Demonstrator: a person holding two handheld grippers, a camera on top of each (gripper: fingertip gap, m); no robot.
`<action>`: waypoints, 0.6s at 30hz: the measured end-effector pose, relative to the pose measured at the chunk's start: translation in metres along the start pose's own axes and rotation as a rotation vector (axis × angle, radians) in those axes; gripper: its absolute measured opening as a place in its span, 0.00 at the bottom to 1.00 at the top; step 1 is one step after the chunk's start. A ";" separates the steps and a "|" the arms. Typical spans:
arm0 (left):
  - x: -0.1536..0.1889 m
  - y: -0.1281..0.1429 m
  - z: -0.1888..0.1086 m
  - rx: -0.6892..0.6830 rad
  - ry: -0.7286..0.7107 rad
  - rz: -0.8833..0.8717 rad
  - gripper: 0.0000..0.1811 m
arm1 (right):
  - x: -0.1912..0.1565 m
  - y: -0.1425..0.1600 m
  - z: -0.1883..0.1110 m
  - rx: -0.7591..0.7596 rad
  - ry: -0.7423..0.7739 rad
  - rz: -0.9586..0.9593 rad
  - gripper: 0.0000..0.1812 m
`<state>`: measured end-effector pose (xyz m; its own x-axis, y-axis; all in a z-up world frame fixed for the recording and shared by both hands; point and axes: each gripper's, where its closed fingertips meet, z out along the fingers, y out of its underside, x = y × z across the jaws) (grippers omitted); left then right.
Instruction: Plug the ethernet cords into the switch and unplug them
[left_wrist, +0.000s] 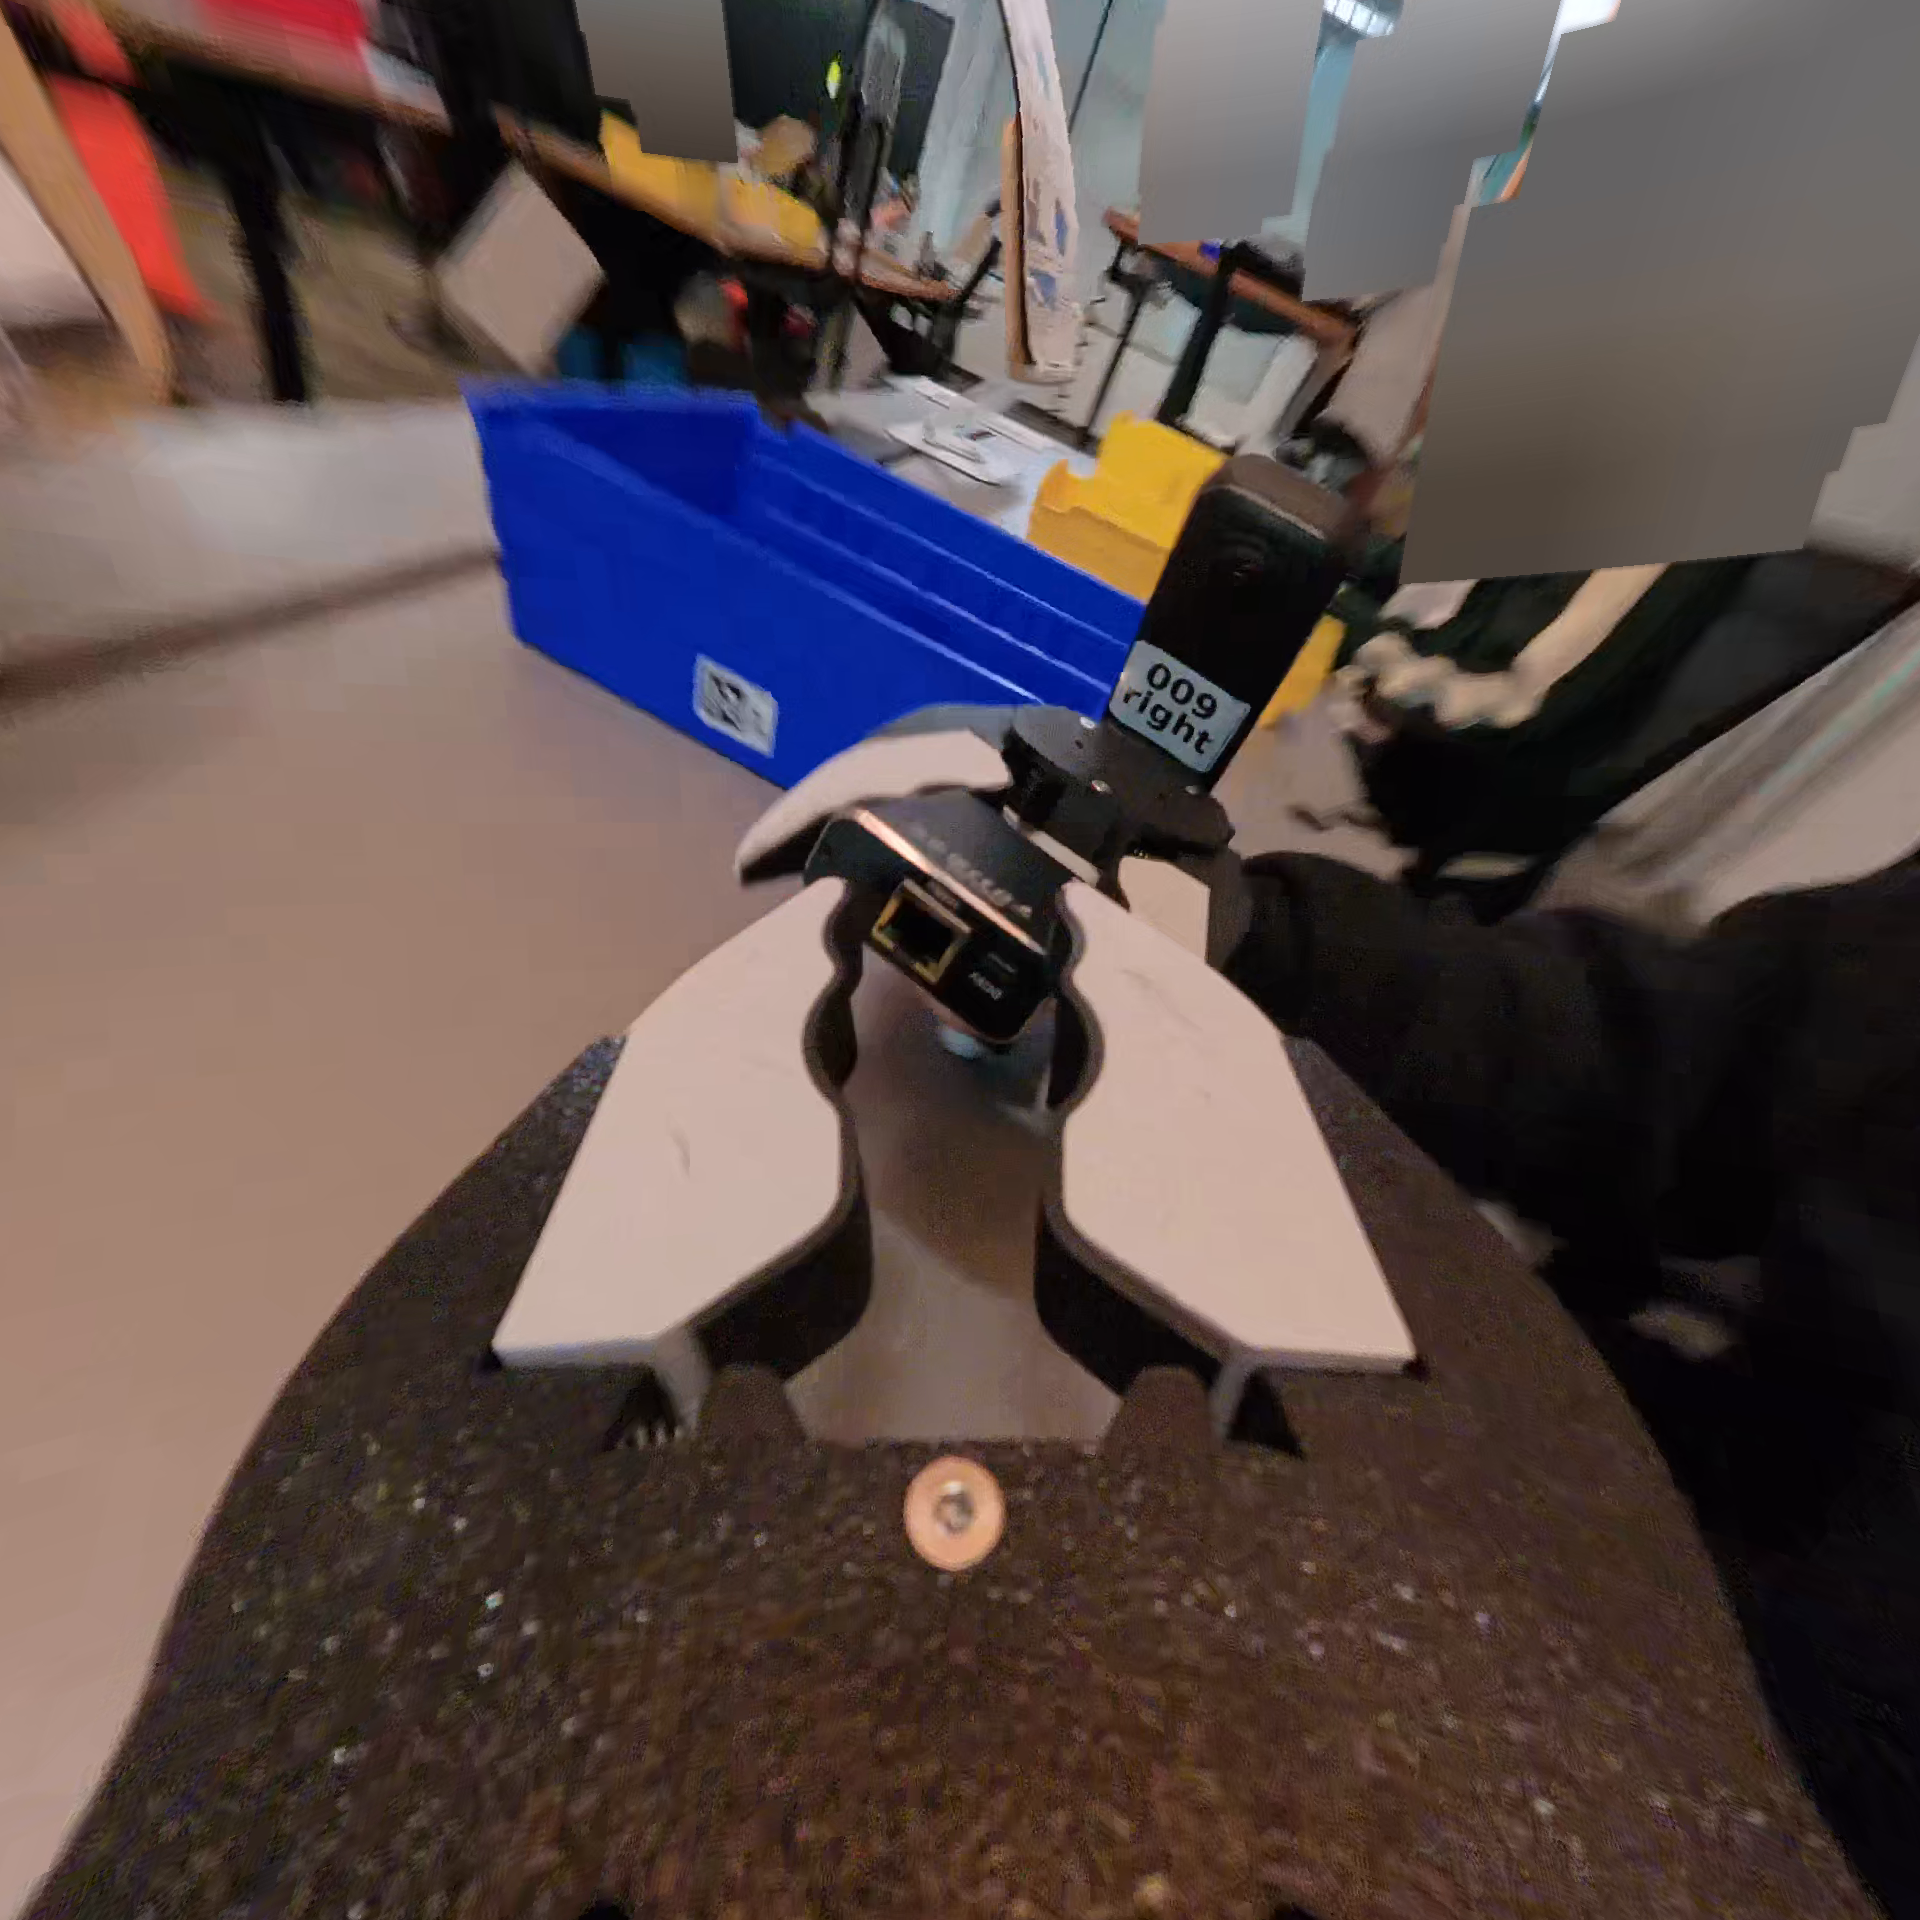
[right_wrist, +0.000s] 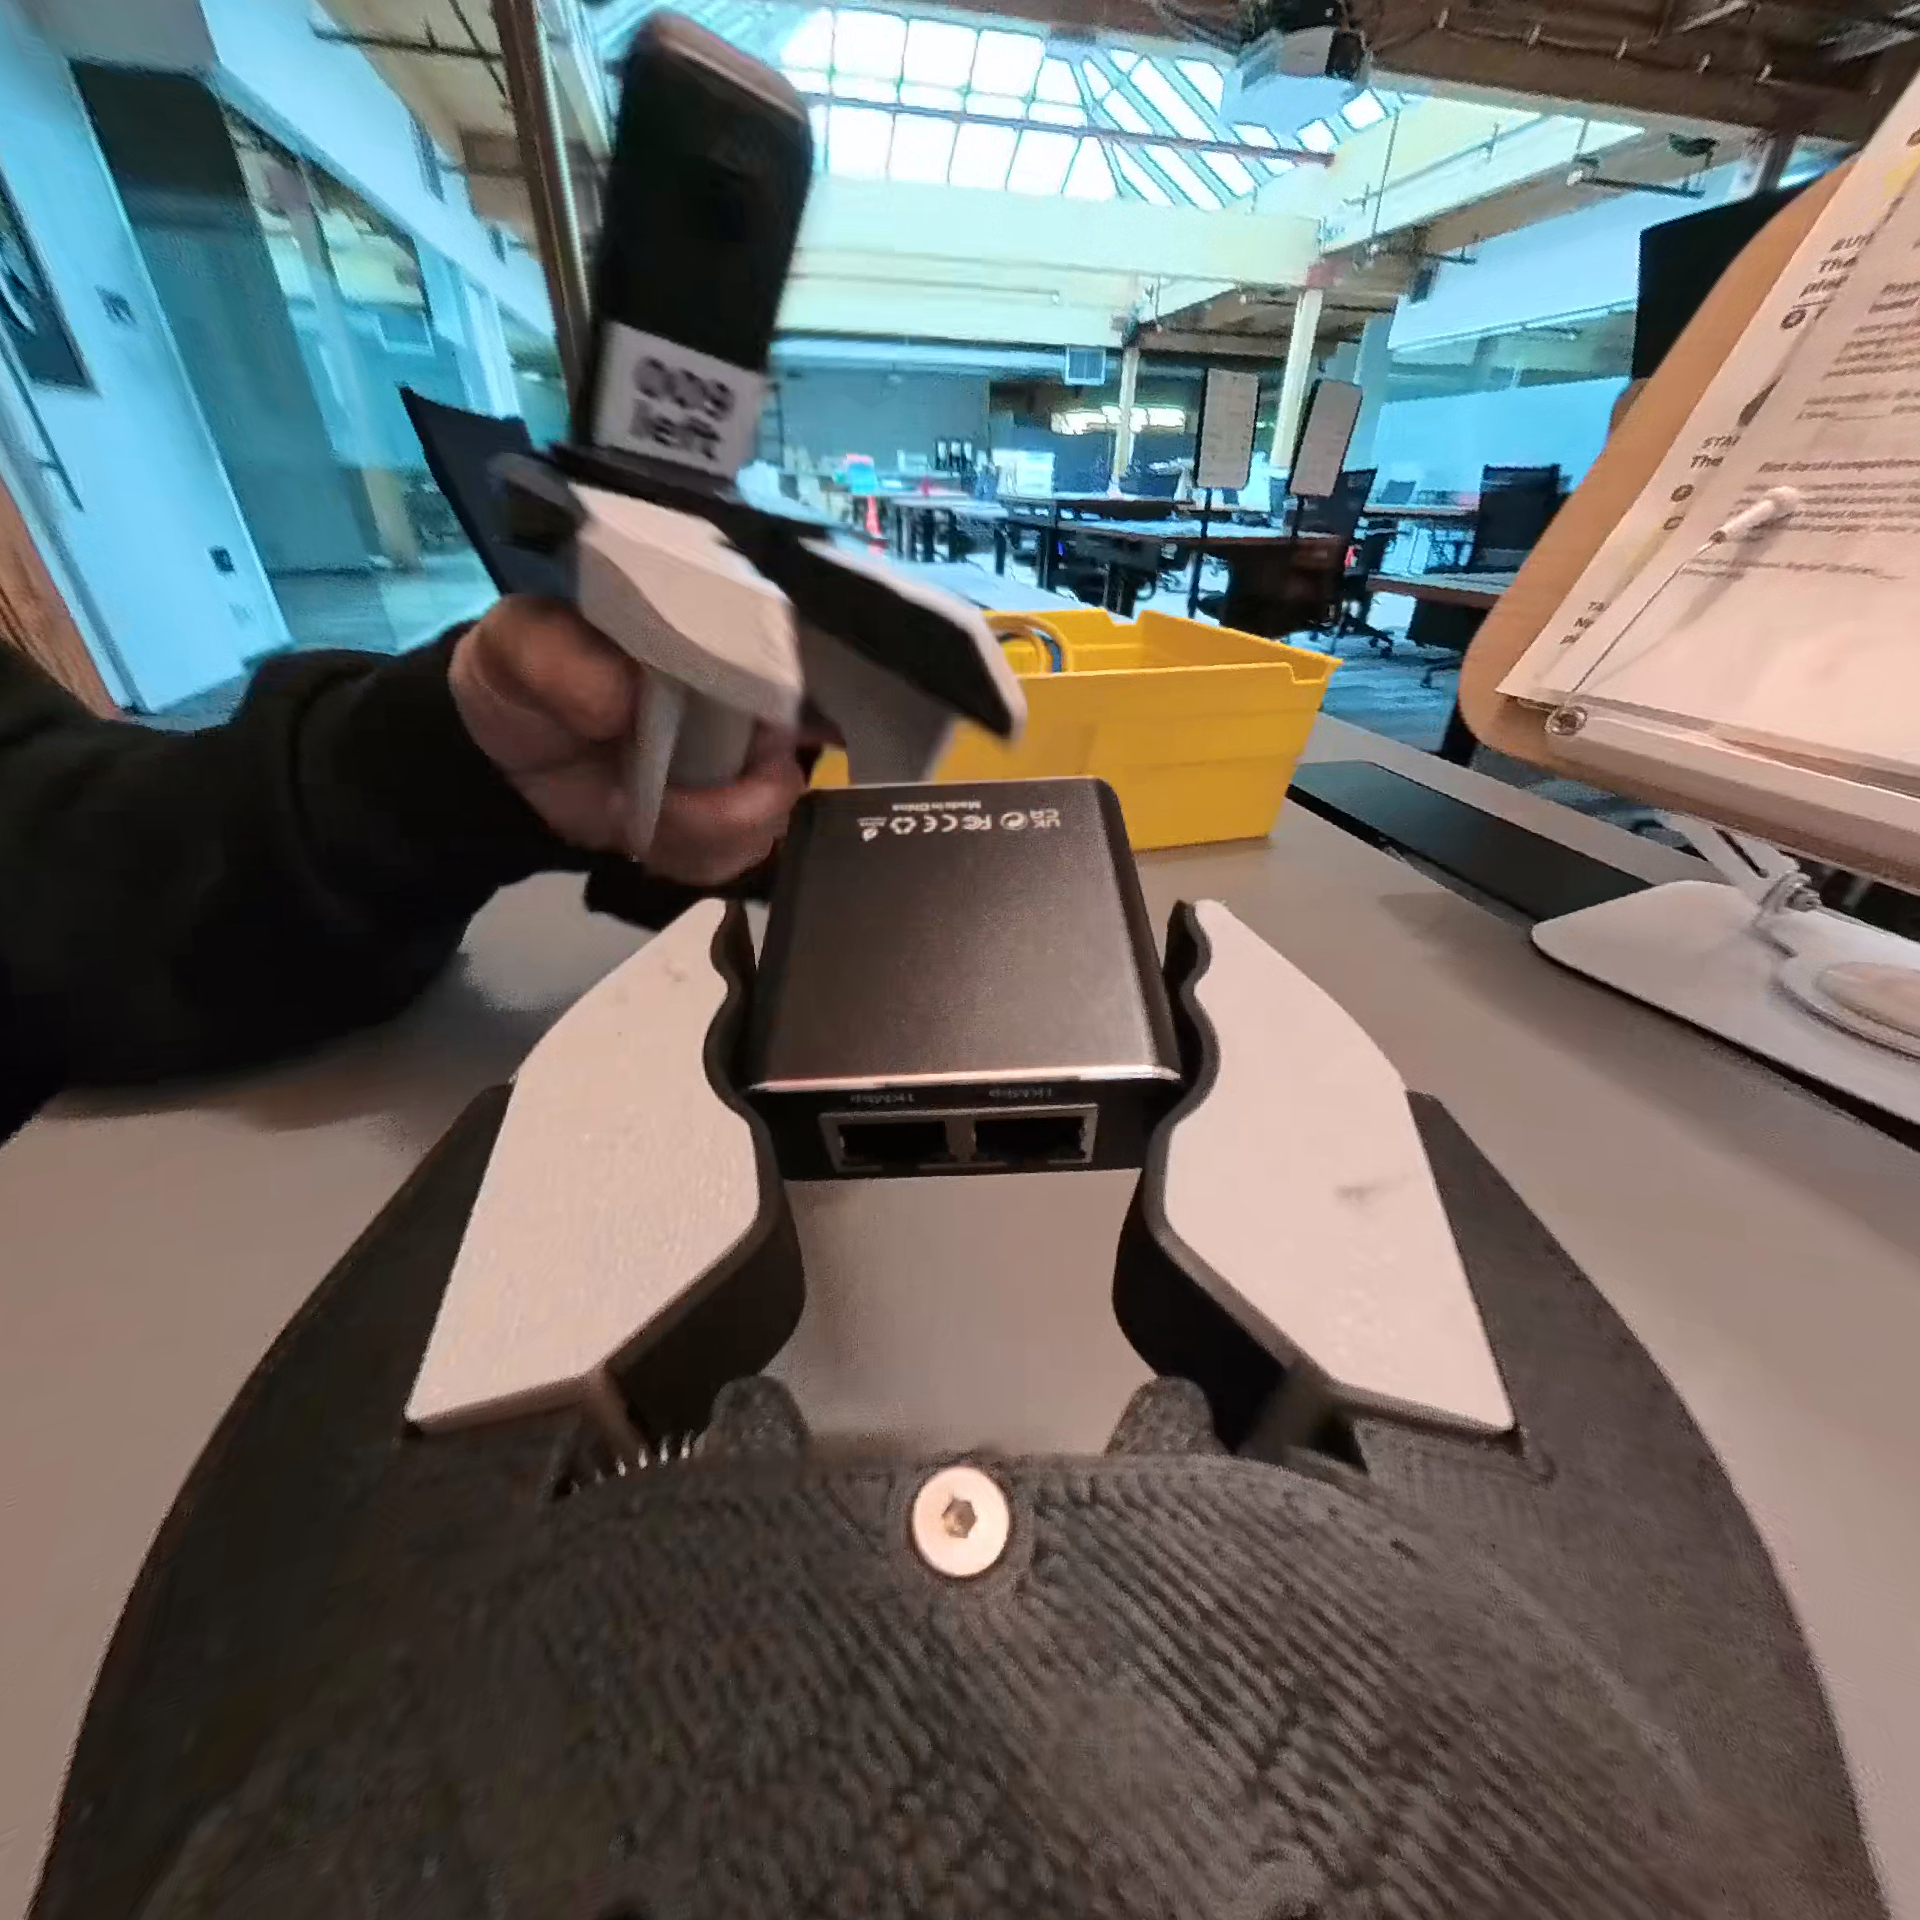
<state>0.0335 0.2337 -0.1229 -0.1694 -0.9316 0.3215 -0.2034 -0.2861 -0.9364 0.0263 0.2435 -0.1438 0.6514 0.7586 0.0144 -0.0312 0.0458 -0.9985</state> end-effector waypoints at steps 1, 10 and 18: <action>0.004 -0.009 -0.007 0.017 -0.054 0.132 0.19 | -0.001 -0.001 -0.002 0.010 -0.017 0.011 0.42; -0.065 -0.007 -0.183 -0.560 -0.569 0.756 0.23 | 0.002 -0.009 -0.009 0.074 -0.050 0.059 0.42; -0.172 0.031 -0.283 -1.110 -0.642 1.148 0.22 | -0.003 -0.006 -0.006 0.047 -0.062 0.026 0.42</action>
<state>-0.2165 0.4482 -0.1676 -0.3673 -0.5454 -0.7534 -0.8281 0.5606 -0.0022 0.0291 0.2370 -0.1385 0.6014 0.7989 -0.0067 -0.0838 0.0547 -0.9950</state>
